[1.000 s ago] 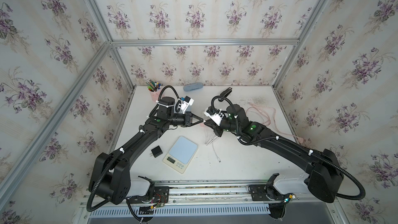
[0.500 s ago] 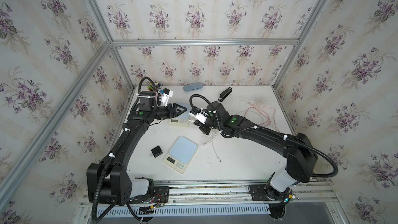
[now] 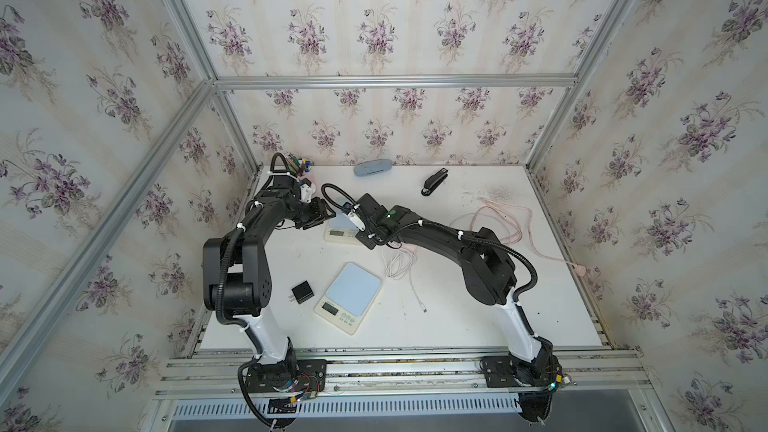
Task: Charge the electronic scale
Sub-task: Move the electronic scale to the center of the board.
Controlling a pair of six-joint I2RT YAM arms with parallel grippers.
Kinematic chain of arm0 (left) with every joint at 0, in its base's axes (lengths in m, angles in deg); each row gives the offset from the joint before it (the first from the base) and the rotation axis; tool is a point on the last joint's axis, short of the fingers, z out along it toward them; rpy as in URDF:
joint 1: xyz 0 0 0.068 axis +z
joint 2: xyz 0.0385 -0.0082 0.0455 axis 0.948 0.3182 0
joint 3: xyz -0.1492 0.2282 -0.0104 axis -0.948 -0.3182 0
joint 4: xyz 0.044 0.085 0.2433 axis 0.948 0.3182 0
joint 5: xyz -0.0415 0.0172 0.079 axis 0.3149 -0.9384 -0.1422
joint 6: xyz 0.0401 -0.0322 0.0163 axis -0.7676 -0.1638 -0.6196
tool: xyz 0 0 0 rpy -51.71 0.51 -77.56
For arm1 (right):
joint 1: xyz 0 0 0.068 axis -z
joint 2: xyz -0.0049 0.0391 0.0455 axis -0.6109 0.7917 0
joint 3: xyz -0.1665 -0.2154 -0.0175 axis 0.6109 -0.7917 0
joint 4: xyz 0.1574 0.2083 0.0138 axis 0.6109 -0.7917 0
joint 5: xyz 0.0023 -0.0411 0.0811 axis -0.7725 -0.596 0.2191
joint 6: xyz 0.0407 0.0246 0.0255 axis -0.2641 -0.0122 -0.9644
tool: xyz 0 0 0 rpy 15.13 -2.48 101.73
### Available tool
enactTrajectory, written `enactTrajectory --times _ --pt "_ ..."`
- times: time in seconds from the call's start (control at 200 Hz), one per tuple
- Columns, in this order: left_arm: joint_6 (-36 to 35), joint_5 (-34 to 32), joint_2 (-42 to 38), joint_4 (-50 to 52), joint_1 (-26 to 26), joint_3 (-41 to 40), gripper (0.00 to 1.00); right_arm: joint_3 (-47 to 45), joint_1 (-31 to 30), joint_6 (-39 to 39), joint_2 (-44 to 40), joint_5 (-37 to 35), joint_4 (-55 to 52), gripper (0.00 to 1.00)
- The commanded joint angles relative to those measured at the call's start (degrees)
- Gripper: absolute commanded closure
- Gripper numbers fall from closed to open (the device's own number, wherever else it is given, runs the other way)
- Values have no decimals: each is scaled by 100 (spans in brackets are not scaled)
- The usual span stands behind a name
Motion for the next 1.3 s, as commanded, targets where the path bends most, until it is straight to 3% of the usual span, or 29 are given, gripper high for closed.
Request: enactTrajectory --times 0.0,0.125,0.33,0.659,0.964,1.294 --pt "-242 -327 227 208 -6 217 43 65 132 -370 170 -251 -421 100" --pt "-342 -501 578 219 -52 472 42 95 178 -432 381 -70 -617 100" --pt "-715 -744 939 492 -186 851 41 233 170 215 669 883 -675 100" --pt "-1106 -893 1482 777 -125 1036 41 -190 162 318 474 1215 25 100" --pt "-1377 -244 1205 771 -129 412 42 -162 -54 684 570 1302 184 100" --pt "-1249 -788 328 873 -43 -612 41 -909 -204 484 118 1415 461 100"
